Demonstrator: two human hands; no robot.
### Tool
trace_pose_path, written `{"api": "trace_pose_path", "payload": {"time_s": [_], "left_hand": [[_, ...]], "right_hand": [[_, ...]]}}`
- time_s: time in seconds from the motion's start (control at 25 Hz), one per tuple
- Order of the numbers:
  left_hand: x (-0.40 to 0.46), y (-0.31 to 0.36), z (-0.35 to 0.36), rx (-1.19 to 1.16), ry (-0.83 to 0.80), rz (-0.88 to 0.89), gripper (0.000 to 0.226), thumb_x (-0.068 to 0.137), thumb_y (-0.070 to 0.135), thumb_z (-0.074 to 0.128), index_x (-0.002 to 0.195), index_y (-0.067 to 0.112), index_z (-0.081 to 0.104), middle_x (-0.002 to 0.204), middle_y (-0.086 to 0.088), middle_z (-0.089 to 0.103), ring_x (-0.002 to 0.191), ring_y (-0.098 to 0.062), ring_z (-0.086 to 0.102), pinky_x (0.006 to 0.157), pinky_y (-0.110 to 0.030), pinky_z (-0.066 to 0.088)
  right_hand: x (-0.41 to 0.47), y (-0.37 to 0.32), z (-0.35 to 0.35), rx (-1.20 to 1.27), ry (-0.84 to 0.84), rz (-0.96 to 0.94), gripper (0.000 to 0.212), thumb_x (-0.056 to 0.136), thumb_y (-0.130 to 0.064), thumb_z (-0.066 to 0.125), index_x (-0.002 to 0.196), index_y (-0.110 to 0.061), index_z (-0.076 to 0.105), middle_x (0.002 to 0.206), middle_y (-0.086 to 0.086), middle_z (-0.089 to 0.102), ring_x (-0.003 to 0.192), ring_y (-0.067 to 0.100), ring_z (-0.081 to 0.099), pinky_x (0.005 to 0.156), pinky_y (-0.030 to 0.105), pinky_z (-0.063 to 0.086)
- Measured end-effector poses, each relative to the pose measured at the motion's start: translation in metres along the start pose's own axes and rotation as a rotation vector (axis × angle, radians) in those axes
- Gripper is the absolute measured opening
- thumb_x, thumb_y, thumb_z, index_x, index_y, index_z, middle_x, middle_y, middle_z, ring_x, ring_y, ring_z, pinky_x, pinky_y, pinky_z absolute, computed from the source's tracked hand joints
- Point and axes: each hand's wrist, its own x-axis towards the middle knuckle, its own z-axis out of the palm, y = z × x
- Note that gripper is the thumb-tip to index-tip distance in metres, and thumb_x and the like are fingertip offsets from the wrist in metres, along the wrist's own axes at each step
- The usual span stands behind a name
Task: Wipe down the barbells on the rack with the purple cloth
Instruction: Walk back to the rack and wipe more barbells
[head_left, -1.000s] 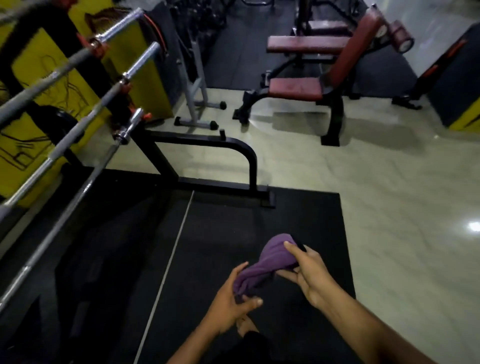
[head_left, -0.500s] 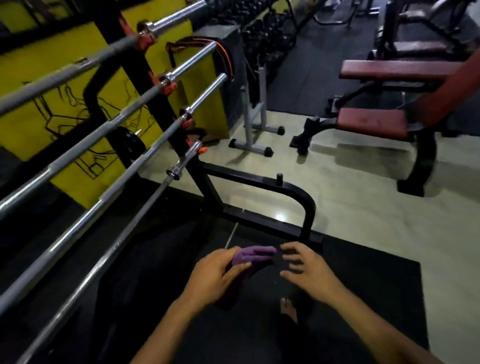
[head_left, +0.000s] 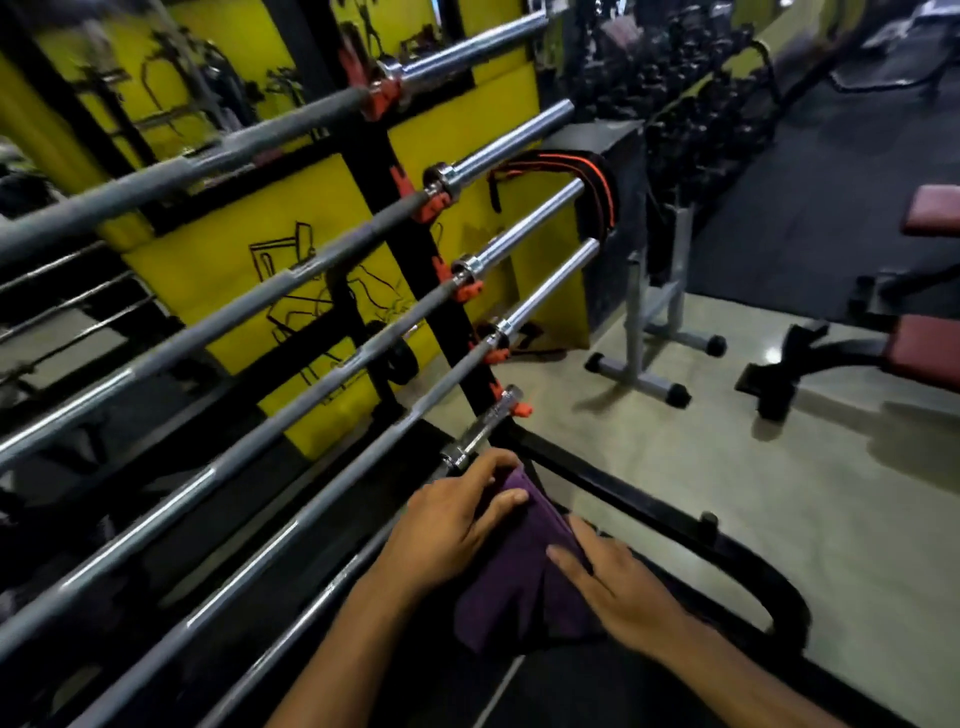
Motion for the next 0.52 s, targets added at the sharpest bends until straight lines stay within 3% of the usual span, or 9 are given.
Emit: {"api": "trace_pose_path", "payload": {"time_s": [0.16,0.36,0.44,0.52], "left_hand": [[0.060,-0.055,-0.025,0.010,0.068,-0.060,0.035,0.099,0.065,0.029,0.104,0.034,0.046,0.087,0.009,0.063,0.083,-0.011,0.062,0.073,-0.041,0.050],[0.137,-0.094,-0.040,-0.339,0.126,-0.103,0.016,0.106,0.031,0.041,0.097,0.024,0.051,0.082,0.014,0.058,0.079,-0.005,0.058,0.071,-0.023,0.041],[0.173,-0.101,-0.043,-0.356,0.098,-0.028,0.014,0.106,0.030,0.043,0.103,0.022,0.054,0.092,0.013,0.063,0.088,-0.006,0.062,0.077,-0.024,0.044],[0.212,-0.100,-0.043,-0.308,0.010,0.104,0.013,0.106,0.032,0.044,0.108,0.024,0.054,0.097,0.011,0.064,0.093,-0.007,0.063,0.082,-0.029,0.048]], "right_hand": [[0.082,-0.011,-0.018,0.033,0.148,-0.177,0.049,0.094,-0.073,0.038,0.094,-0.029,0.056,0.081,-0.008,0.064,0.073,0.008,0.063,0.066,0.034,0.052],[0.167,-0.027,-0.050,0.047,0.203,-0.205,0.061,0.092,-0.078,0.036,0.077,-0.023,0.055,0.069,0.001,0.058,0.058,0.010,0.055,0.055,0.031,0.042],[0.195,-0.029,-0.070,0.040,0.171,-0.188,0.050,0.093,-0.075,0.041,0.079,-0.028,0.054,0.070,-0.008,0.059,0.064,0.005,0.057,0.060,0.029,0.044],[0.218,-0.033,-0.086,0.143,0.138,-0.134,0.033,0.090,-0.065,0.059,0.105,-0.036,0.058,0.097,-0.019,0.068,0.091,-0.001,0.065,0.078,0.023,0.051]]}}
